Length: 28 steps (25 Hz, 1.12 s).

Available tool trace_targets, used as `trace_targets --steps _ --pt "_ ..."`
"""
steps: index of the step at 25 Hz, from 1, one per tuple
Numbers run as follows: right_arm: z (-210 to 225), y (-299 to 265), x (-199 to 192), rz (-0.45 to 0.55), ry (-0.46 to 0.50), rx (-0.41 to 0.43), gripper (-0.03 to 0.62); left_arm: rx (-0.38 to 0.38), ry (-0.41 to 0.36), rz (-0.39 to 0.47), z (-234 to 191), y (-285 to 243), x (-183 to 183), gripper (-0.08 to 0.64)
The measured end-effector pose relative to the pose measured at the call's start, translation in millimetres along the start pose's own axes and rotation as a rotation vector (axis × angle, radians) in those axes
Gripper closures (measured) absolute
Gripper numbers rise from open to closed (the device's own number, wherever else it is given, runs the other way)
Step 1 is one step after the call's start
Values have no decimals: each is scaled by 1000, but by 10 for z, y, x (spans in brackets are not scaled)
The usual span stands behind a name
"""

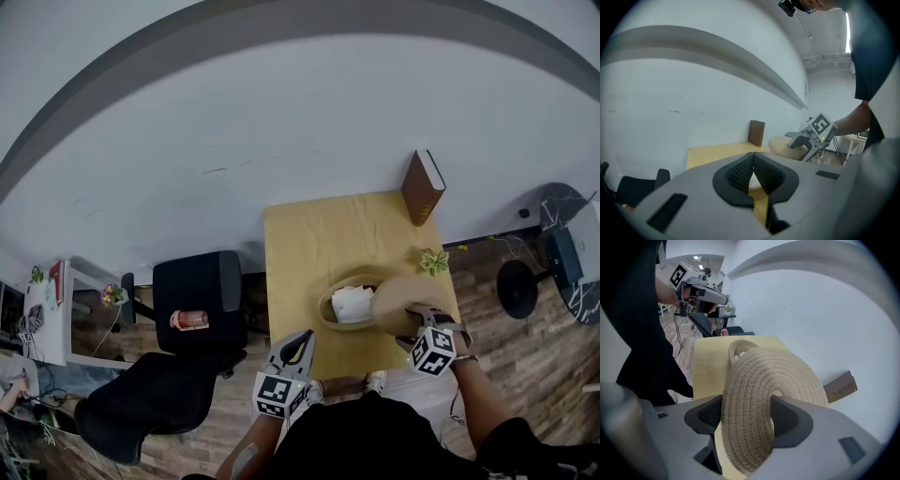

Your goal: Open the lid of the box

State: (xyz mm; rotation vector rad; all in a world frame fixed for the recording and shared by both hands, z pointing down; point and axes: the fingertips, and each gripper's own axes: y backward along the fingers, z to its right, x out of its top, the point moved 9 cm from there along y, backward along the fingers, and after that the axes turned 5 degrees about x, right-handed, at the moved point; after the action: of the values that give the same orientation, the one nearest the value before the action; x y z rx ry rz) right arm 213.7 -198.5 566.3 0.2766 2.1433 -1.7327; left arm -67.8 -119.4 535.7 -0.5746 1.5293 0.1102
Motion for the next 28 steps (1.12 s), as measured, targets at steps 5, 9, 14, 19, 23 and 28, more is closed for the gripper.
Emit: trace_targets --steps 5,9,14,19,23,28 --pt "57 50 -354 -35 -59 -11 262 -54 -15 4 132 -156 12 543" --pt "95 65 -598 -62 -96 -4 262 -88 -4 -14 248 -268 32 543" --pt "78 -40 -856 -85 -136 39 262 -89 -3 -26 331 -371 4 543" --pt "52 -265 -1044 -91 -175 104 262 -51 14 -44 332 -430 -42 543" --pt "4 -425 -1113 -67 -219 150 262 -32 19 -61 344 -399 -87 543" --pt "8 -649 -1142 -73 -221 185 262 0 25 -64 295 -383 -69 543"
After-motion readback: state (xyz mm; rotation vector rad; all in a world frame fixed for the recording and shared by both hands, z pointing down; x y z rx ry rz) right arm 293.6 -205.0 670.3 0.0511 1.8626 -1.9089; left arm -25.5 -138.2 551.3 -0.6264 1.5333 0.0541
